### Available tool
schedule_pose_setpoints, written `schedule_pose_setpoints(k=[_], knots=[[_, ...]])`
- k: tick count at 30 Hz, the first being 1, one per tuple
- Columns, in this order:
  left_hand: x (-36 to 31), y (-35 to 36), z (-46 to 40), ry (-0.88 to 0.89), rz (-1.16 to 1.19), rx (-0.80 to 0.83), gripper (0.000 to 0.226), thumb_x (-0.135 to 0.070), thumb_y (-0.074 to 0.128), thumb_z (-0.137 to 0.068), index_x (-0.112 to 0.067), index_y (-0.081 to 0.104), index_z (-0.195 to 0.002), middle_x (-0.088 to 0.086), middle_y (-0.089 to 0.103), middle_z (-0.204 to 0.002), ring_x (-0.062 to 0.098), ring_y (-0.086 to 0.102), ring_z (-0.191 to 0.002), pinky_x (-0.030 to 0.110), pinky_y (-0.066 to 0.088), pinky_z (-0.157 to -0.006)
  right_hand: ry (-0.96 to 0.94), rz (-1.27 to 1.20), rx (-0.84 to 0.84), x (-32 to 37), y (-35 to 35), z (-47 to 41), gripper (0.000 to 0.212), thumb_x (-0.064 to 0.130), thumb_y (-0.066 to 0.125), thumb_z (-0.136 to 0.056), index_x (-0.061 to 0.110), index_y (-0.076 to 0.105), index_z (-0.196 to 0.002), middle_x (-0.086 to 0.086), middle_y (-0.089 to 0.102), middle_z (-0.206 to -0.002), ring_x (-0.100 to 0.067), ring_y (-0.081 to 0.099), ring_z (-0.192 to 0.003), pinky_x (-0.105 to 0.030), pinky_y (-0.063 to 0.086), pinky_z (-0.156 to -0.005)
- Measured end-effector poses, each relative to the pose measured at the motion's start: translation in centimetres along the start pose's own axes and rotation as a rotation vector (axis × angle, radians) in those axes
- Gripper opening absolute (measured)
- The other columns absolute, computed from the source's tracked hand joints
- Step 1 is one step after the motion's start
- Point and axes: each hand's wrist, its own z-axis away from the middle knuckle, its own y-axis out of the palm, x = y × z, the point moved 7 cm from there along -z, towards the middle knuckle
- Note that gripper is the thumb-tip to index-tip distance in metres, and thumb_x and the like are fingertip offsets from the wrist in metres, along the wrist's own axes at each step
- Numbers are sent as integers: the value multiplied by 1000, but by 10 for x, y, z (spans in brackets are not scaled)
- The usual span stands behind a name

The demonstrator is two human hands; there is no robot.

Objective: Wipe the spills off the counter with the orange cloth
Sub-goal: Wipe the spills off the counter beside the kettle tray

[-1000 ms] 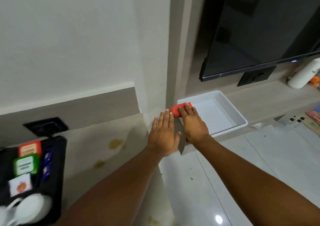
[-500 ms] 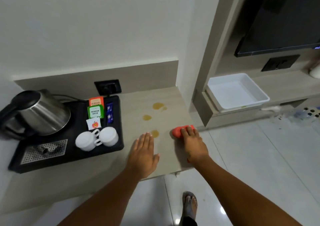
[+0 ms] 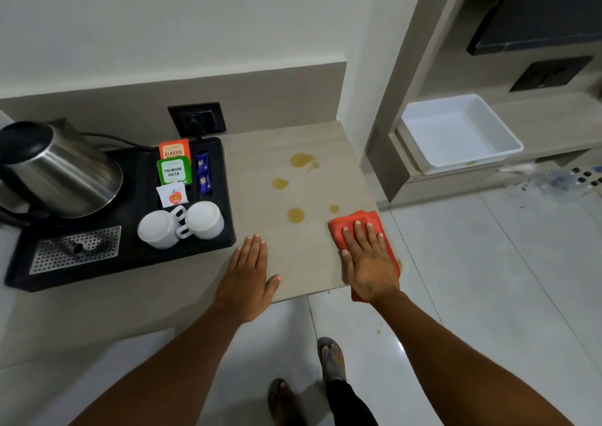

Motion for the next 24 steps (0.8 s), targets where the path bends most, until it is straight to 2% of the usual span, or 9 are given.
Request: schedule_pose_setpoints(k=[3,6,11,13,16,19,22,24], knots=[[-2,5,-5,-5,-25,-1,86,-58,22,-97,4,26,-155,24,23,-165,38,18,-155,49,11,-127,130,-9,-17,-16,2,-8,62,51,5,-100,26,-5,-156,-2,-10,-164,-26,-17,-149,-45,-10,-121],[-2,8,-9,-3,-10,-21,86,-58,28,-98,6,26,-155,26,23,-165,38,17,-155,53,15,-127,193,-18,-11,-21,-5,-43,62,48,5,-100,23,-7,-156,-8,-7,-165,-30,-13,-150,-49,-6,-121],[0,9,-12,-18,7,-16,88,-60,31,-98,5,20,-156,26,19,-166,38,13,-156,53,13,-127,68,-11,-43,-20,0,-21,59,46,13,-103,26,0,-156,-5,-1,-166,-28,-12,-150,-50,-4,-121],[1,10,-13,-31,25,-13,90,-61,31,-97,5,18,-157,25,17,-167,37,11,-157,53,12,-127,78,-23,-34,-32,-2,-12,59,48,13,-102,27,0,-156,-4,-3,-166,-27,-13,-150,-48,-4,-121],[2,9,-18,-52,35,-16,92,-62,30,-96,4,15,-157,24,15,-168,36,9,-157,52,11,-127,143,-23,-15,-38,-10,-56,60,49,9,-102,25,0,-156,-8,-4,-166,-30,-12,-150,-48,-3,-122],[6,8,-24,-116,61,-33,92,-63,29,-96,4,14,-158,23,13,-168,35,8,-157,50,11,-127,107,26,-8,-23,-14,-93,60,44,11,-102,20,4,-157,-13,1,-165,-35,-6,-150,-52,0,-121],[6,10,-28,-145,85,-23,92,-62,30,-96,3,12,-158,23,11,-169,34,6,-158,49,10,-128,0,42,17,-18,-9,-76,59,44,11,-102,21,3,-157,-10,1,-166,-34,-7,-150,-53,-2,-121],[6,10,-27,-148,83,-33,91,-61,33,-96,3,14,-158,23,12,-169,35,7,-157,49,10,-128,-1,38,40,-26,-7,-69,60,46,9,-102,24,0,-157,-8,-1,-166,-31,-10,-150,-51,-3,-121]])
